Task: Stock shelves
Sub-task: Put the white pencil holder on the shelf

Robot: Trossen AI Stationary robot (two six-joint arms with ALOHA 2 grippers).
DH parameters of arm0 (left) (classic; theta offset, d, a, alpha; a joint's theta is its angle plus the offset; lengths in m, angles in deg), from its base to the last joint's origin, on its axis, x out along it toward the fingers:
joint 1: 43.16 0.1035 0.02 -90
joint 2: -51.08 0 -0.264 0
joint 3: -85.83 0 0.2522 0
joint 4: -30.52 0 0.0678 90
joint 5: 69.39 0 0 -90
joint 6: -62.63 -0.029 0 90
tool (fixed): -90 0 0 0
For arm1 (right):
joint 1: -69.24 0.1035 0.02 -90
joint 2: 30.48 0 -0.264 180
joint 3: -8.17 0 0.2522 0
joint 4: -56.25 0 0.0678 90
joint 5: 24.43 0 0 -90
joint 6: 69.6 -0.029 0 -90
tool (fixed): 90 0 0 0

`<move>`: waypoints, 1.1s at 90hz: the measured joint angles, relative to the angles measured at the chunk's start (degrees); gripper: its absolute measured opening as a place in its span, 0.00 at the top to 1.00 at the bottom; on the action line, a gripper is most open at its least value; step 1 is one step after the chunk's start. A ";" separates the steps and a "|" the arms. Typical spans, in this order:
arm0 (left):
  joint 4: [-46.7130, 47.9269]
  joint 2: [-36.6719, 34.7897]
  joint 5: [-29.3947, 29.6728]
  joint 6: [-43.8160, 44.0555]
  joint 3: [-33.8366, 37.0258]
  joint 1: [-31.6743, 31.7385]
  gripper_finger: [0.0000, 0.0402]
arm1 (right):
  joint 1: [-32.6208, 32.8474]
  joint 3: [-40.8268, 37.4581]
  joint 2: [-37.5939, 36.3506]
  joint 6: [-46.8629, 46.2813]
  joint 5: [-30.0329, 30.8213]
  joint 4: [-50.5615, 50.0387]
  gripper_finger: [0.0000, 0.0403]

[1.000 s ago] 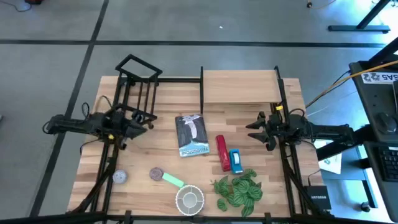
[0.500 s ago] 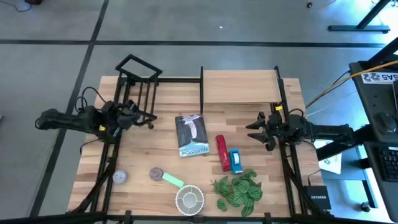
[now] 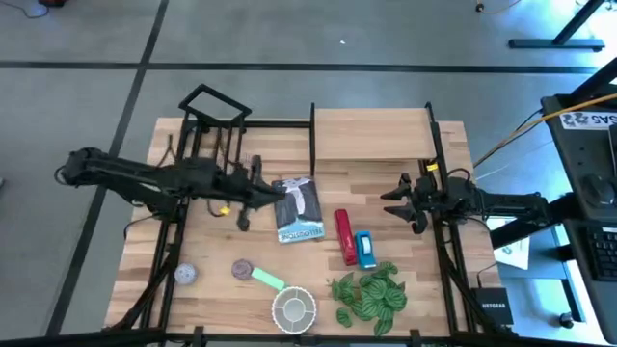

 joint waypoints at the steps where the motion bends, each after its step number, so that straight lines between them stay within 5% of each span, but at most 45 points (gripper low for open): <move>1: 0.02 0.44 -0.01 0.36 -0.03 0.00 1.00 | 0.00 0.00 0.00 -0.01 0.00 0.00 0.55; 30: 1.06 7.58 0.31 2.53 -0.22 -3.66 0.98 | 0.00 0.01 0.00 0.00 0.01 0.02 0.55; 64: 32.48 17.26 6.66 6.68 -17.55 -17.15 0.65 | 0.00 0.00 0.00 0.00 0.02 0.00 0.55; 99: 33.08 26.94 6.65 26.62 -18.78 -24.47 0.51 | 0.00 0.00 0.00 -0.02 0.00 0.00 0.55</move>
